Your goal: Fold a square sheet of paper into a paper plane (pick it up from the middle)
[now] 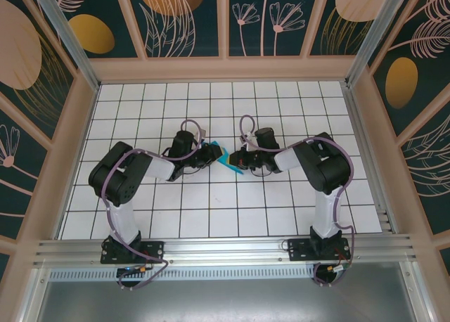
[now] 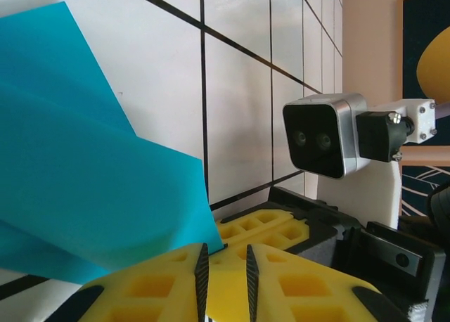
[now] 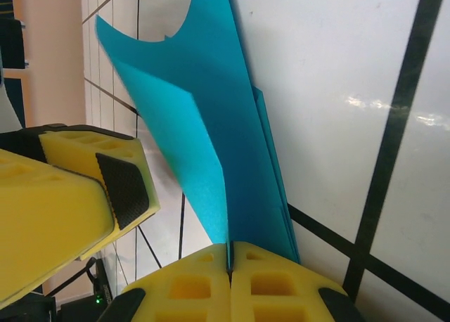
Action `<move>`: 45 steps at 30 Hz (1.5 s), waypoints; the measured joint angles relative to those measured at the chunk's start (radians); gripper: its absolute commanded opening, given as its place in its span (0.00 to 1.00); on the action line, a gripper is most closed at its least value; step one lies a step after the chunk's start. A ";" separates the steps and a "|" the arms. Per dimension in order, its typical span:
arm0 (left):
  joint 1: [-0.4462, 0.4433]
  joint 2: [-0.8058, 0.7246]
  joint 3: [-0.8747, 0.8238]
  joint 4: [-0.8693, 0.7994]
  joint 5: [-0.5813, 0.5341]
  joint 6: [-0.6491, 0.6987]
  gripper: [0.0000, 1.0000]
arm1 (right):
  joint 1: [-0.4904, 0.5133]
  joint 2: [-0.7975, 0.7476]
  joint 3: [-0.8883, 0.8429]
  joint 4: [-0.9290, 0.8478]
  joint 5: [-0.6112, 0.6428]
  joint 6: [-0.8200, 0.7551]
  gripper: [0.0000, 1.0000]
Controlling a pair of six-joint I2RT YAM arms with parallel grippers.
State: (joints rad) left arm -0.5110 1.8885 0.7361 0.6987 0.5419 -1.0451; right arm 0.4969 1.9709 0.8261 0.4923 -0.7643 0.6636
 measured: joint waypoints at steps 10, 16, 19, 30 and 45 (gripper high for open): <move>0.000 0.032 0.016 -0.048 -0.009 0.000 0.20 | 0.000 0.000 0.019 -0.045 -0.005 -0.031 0.01; -0.001 0.032 0.025 -0.082 -0.032 0.001 0.19 | 0.000 -0.001 0.043 -0.100 -0.011 -0.081 0.10; -0.003 0.032 0.030 -0.100 -0.045 0.001 0.18 | 0.000 -0.008 0.051 -0.129 -0.012 -0.121 0.13; -0.005 0.034 0.048 -0.143 -0.061 0.001 0.18 | 0.000 -0.080 0.048 -0.260 0.020 -0.288 0.17; -0.006 0.035 0.088 -0.213 -0.062 0.021 0.19 | 0.000 -0.097 0.027 -0.294 0.064 -0.439 0.04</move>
State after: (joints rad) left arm -0.5167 1.9236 0.8242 0.4858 0.4801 -1.0237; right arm 0.4973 1.8740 0.8536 0.1978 -0.7006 0.2245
